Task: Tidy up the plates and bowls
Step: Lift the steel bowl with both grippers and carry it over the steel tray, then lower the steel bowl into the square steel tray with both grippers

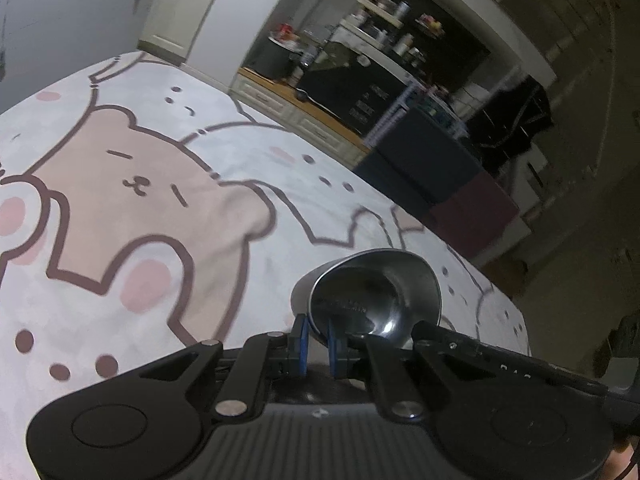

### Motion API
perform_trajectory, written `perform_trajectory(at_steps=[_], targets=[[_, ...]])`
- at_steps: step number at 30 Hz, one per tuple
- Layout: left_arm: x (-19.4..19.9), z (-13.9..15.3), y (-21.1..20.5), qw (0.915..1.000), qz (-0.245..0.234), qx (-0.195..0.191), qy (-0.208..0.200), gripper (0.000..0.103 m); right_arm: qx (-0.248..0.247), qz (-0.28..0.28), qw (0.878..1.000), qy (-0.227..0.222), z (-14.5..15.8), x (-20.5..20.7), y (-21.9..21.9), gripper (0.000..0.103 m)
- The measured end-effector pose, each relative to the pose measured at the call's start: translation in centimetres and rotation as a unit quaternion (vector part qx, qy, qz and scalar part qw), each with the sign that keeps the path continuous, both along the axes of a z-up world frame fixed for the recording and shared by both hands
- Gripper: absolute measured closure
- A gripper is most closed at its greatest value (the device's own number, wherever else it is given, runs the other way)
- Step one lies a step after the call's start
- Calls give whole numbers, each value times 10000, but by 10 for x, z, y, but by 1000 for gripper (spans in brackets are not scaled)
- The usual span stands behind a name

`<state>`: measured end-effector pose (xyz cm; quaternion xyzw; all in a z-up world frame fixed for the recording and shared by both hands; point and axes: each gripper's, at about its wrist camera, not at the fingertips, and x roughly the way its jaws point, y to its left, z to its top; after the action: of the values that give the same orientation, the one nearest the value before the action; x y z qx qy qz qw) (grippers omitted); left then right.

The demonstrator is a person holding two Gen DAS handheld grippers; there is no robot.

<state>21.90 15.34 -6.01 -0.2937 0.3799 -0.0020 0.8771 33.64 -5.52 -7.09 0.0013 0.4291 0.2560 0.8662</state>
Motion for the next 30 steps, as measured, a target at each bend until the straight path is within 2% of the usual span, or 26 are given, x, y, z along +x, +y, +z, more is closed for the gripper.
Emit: perform_trajectory(at_steps=[7,15,20,30], targets=[[-17,-1,-17,9990,-403,136,137,93,151,-326,9992,181,-6,-44,-38,93],[-32,-15,-29,9958,-685,347,497,92,167,-440,9977,483,-23,-72,-52,93],[-38,-31,-23,9938,-678,271,837,91,153,-379,9963,757,-38,-71,-47,94],[-35,-51,-12,9913,-459,65,1231,91,-37,-173,9934,1129,-56,-54,-27,95]])
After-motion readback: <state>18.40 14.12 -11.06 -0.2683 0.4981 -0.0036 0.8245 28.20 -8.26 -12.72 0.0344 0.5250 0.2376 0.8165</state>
